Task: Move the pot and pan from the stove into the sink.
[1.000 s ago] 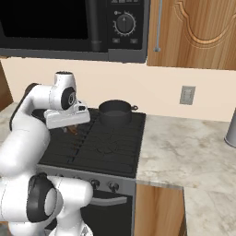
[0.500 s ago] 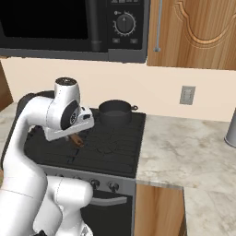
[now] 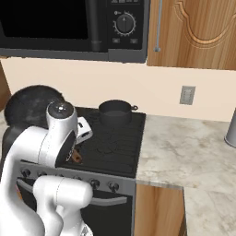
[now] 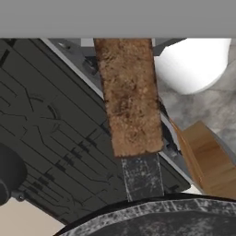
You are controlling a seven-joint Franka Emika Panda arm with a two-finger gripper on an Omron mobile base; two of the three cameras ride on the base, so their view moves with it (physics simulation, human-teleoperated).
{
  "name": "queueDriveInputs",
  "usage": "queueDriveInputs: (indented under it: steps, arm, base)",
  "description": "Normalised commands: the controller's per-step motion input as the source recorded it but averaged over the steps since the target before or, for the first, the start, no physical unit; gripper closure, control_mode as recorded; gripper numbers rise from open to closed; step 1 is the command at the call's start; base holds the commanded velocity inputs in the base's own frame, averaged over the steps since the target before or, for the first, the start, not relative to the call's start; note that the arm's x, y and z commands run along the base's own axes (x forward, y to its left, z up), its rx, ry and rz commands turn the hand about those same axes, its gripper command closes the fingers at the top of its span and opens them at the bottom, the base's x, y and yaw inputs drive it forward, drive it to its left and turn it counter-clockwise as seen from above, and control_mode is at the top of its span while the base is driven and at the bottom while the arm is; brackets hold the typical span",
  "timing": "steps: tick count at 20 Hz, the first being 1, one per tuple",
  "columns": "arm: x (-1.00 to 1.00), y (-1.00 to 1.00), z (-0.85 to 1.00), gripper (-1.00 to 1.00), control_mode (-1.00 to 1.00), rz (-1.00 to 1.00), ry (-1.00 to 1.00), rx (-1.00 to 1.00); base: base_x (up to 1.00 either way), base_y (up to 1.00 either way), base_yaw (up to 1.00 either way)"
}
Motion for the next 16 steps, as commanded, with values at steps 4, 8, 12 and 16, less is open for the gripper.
queueDriveInputs:
  steps: [4, 8, 12, 16]
  arm:
    - [0.0, 0.0, 0.0, 1.0, -1.0, 0.0, 0.0, 0.0]
    - [-0.09, -0.01, 0.0, 1.0, 1.0, 0.01, 0.0, 0.0]
    - [0.0, 0.0, 0.0, 1.0, 1.0, 0.0, 0.0, 0.0]
    - [0.0, 0.0, 0.0, 1.0, 1.0, 0.0, 0.0, 0.0]
  base:
    - [0.0, 0.0, 0.0]
    - [-0.47, -0.11, 0.07]
    - [-0.88, -0.28, 0.09]
    - [-0.93, -0.3, 0.08]
